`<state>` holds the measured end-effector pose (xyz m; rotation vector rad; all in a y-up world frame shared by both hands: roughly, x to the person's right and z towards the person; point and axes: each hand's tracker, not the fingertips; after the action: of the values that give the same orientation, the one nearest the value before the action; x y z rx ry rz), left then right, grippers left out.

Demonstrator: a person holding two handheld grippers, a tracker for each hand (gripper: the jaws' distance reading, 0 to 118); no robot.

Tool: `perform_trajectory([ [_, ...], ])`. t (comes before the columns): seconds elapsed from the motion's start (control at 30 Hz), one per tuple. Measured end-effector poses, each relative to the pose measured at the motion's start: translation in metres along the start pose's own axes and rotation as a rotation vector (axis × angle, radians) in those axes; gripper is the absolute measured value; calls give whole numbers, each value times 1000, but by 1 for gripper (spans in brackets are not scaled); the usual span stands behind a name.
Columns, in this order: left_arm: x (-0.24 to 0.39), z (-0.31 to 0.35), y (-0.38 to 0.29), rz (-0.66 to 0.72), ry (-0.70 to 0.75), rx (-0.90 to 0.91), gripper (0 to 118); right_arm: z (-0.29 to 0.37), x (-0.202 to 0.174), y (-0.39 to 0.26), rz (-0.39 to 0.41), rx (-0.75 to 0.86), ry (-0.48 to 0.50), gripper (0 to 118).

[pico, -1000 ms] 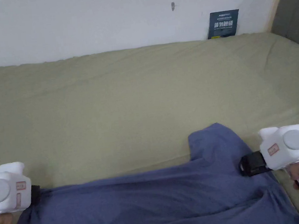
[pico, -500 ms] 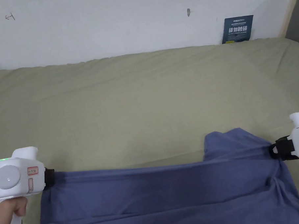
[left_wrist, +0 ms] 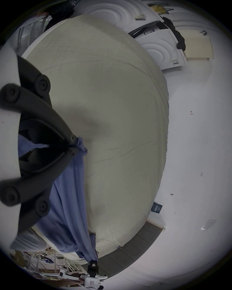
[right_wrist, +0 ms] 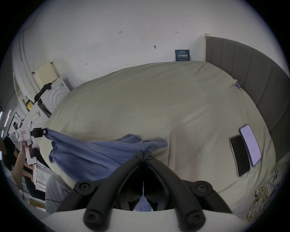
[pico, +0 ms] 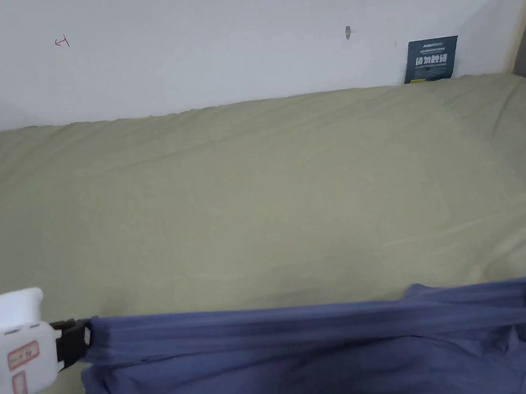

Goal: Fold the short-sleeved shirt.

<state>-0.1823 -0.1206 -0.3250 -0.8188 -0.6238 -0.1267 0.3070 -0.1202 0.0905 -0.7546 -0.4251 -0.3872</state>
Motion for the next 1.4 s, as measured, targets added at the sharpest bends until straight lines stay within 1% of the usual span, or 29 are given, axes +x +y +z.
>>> perform_trajectory([
  [0.13,-9,19,-37,-18,-5,14,0,8,-6,-45,27,-10,-23,0],
  [0.2,-13,18,-55,-51,14,13,0,7,-9,-66,62,-24,-35,0],
  [0.27,-22,12,-73,-56,12,-1,0,-1,-5,-81,73,-54,-44,0],
  [0.4,-42,-8,-95,-47,18,-37,0,-18,3,-94,65,-102,-48,0],
  [0.47,-34,-8,-105,-46,21,-41,0,-22,6,-96,30,-111,-40,0],
  [0.53,-36,-10,-110,-54,26,-37,0,-22,5,-96,29,-109,-40,0],
  [0.63,-29,-8,-115,-69,32,-34,0,-20,4,-94,-2,-116,-32,1],
  [0.67,-29,-7,-116,-84,39,-10,7,-18,2,-92,-10,-110,-40,3],
  [0.7,-33,-10,-119,-95,47,-2,29,-17,1,-91,-31,-99,-58,15],
  [0.73,-36,-10,-119,-99,73,-3,70,-15,1,-88,-61,-104,-80,46],
  [0.77,-39,-10,-118,-84,83,-15,111,-12,0,-87,-71,-106,-88,96],
  [0.8,-41,-8,-116,-59,93,-11,117,-7,-2,-86,-74,-89,-82,115],
  [0.83,-35,0,-116,-27,95,-3,115,3,-6,-82,-84,-27,-73,118],
  [0.87,-36,6,-112,-10,97,9,115,9,-11,-78,-93,-3,-58,118],
  [0.9,-36,13,-108,-4,90,53,115,14,-15,-75,-93,-2,-51,118],
  [0.93,-35,20,-105,-9,91,60,115,19,-24,-70,-88,3,-46,118],
  [0.97,-23,34,-100,-6,88,49,112,25,-34,-66,-87,19,-51,118],
  [1.0,-20,41,-96,6,72,57,102,31,-44,-62,-80,27,-31,116],
  [1.03,-17,48,-92,11,53,76,72,38,-56,-60,-60,88,-20,103],
  [1.07,-14,54,-89,10,49,75,1,45,-71,-58,-32,149,-60,49],
  [1.1,-12,55,-87,8,61,71,0,50,-88,-57,10,220,-92,0],
  [1.13,-8,58,-86,-5,97,122,0,52,-105,-58,48,276,-167,0],
  [1.17,-5,61,-84,10,50,111,0,52,-117,-64,42,358,-189,0],
  [1.2,-3,62,-82,31,32,114,0,53,-129,-64,57,380,-172,0],
  [1.23,4,67,-82,50,27,123,0,54,-143,-67,75,429,-183,0],
  [1.27,5,67,-82,51,17,121,0,56,-158,-73,102,486,-224,0],
  [1.3,6,66,-82,55,19,121,0,55,-168,-75,119,522,-243,0],
  [1.4,-1,64,-84,80,19,109,0,60,-193,-87,141,603,-219,0],
])
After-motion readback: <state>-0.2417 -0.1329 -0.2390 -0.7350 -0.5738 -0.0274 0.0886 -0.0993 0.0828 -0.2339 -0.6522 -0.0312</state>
